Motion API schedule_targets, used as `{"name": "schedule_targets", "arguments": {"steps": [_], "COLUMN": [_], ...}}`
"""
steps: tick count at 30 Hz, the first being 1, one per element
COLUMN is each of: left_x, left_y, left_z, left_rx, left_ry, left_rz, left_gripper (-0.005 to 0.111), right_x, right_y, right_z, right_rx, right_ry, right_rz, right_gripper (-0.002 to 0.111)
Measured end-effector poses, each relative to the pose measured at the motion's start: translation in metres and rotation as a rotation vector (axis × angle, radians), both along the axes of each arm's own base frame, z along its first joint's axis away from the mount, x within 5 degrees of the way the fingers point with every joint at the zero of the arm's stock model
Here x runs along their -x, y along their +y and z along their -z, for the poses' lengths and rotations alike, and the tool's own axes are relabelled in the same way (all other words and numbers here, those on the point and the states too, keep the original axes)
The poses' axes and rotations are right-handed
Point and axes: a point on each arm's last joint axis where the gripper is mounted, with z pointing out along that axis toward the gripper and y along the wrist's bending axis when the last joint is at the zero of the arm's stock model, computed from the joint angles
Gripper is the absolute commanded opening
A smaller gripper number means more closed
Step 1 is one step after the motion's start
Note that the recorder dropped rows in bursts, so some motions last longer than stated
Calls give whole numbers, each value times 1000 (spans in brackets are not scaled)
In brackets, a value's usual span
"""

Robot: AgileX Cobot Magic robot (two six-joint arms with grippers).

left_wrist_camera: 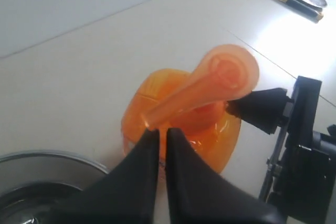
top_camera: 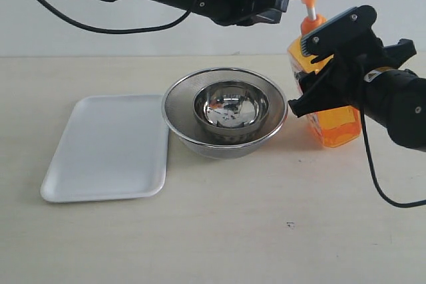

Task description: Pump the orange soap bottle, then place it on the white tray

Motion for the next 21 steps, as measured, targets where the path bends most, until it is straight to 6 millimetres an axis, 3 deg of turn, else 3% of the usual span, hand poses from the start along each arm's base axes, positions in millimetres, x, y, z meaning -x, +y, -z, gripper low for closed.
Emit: {"name": "schedule_targets", "arguments": {"steps": [7, 10, 15, 21], "left_x": [9, 18, 33, 30], "left_y": [5, 11, 20, 18], "left_z": [0, -13, -53, -58], "left_rx": [-76, -77, -3, 50], "left_ry": [41, 16, -94, -161], "left_rz": [39, 42, 42, 39], "left_gripper": [5, 5, 5, 5], "right_x": [0, 0, 0, 0], "right_y": [0, 0, 0, 2], "right_z": [0, 0, 0, 0], "right_rx": [6, 6, 6, 24], "right_ry": [-2, -2, -2, -3], "right_rz": [-5, -5, -5, -27], "right_gripper": [0, 0, 0, 0]}}
